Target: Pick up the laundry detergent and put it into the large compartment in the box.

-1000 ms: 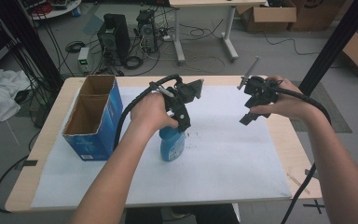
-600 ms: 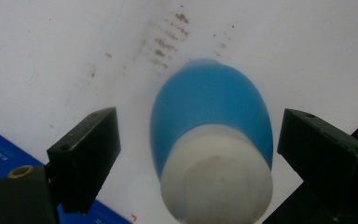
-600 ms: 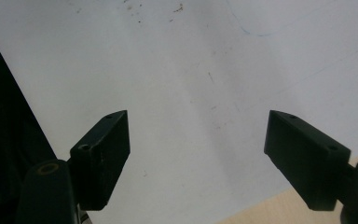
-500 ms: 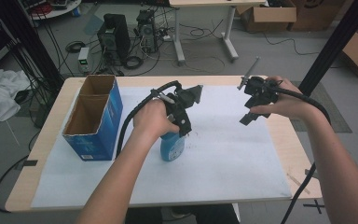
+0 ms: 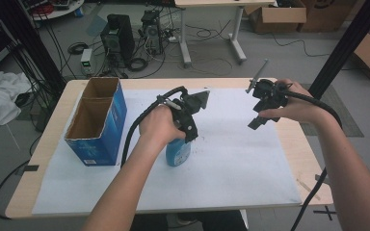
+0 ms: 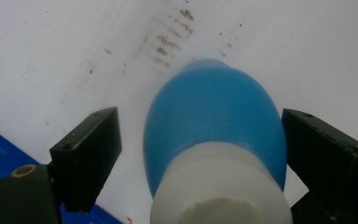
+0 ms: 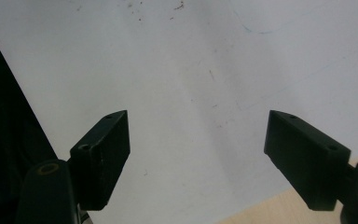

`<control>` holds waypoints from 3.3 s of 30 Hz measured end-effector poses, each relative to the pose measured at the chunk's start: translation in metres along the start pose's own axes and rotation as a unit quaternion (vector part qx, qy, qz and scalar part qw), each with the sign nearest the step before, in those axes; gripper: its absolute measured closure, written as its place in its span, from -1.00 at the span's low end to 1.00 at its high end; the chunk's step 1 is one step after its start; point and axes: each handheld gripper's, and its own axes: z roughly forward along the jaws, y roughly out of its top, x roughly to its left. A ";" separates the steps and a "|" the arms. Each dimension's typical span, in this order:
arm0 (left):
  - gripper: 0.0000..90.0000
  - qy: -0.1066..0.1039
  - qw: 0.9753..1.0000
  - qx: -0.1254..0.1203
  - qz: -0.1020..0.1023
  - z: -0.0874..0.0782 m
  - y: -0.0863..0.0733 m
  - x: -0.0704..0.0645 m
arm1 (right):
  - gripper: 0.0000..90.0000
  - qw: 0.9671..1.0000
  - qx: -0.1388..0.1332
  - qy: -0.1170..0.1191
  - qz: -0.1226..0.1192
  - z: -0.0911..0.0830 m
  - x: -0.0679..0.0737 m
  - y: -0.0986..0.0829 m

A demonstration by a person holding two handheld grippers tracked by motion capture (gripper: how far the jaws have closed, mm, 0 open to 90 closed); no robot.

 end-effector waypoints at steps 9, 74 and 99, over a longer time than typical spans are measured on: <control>-0.61 -0.011 1.000 0.008 -0.010 0.000 -0.001 0.002 | -0.50 1.000 -0.003 0.001 0.002 -0.002 0.000 0.000; -0.16 -0.028 1.000 0.015 -0.004 0.004 0.001 0.004 | -0.49 1.000 -0.001 -0.001 0.005 -0.005 -0.001 0.000; -0.16 -0.030 1.000 0.002 0.009 -0.032 -0.003 0.015 | -0.50 1.000 -0.004 -0.001 0.005 -0.005 -0.004 0.000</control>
